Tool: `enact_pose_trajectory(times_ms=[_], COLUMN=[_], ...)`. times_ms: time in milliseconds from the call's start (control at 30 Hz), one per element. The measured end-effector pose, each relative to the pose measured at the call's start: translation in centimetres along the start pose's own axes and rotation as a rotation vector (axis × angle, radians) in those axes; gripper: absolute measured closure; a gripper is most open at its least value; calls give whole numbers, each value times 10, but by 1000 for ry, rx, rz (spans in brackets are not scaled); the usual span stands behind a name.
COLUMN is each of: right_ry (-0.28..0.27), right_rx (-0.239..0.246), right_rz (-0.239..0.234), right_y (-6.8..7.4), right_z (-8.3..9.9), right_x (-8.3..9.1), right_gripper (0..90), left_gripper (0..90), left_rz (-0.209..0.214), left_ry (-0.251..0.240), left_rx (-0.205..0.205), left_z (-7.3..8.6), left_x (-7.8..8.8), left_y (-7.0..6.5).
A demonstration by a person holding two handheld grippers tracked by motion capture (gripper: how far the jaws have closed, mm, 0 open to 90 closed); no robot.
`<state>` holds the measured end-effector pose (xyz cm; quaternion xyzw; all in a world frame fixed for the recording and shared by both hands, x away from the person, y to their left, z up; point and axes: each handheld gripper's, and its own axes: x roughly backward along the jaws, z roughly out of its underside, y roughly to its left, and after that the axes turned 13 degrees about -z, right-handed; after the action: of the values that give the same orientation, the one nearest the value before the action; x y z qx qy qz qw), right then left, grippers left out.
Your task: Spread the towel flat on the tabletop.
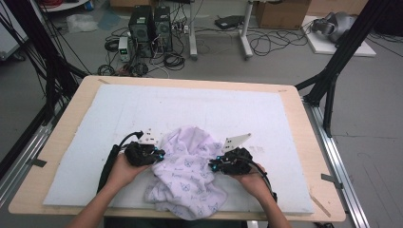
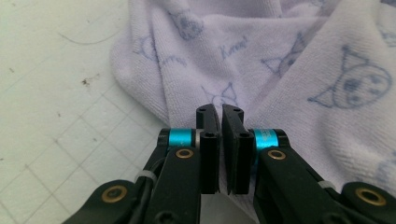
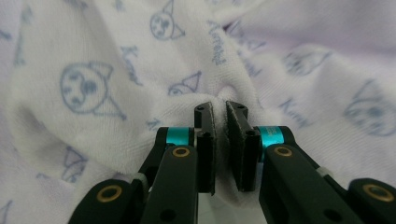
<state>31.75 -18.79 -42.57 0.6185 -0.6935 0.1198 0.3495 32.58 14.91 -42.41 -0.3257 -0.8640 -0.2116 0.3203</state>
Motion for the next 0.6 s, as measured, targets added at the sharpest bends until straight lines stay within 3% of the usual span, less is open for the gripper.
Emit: enact_pose_trajectory(times_ms=[133,267,433,500,600], right_ry=[-55,-47,-11,8,33], right_rx=[14,66,121,125,125], right_rz=[14,25,-16,-29,-49], right_y=[2,17,41,47,46], right_z=[-10,-19,-18,-14,-12], right_x=[14,17,4,-6,-14], right_gripper=[826,826,826,825,798], left_gripper=[857,857,857,857,834], left_rz=[-28,-56,-50,-28,-14], left_ry=[-25,-57,-52,-32,-22], left_rx=[-9,-9,-37,-48,-46], left_z=[0,8,29,39,45], left_x=[20,49,75,77,76], left_y=[6,6,-5,-10,-11])
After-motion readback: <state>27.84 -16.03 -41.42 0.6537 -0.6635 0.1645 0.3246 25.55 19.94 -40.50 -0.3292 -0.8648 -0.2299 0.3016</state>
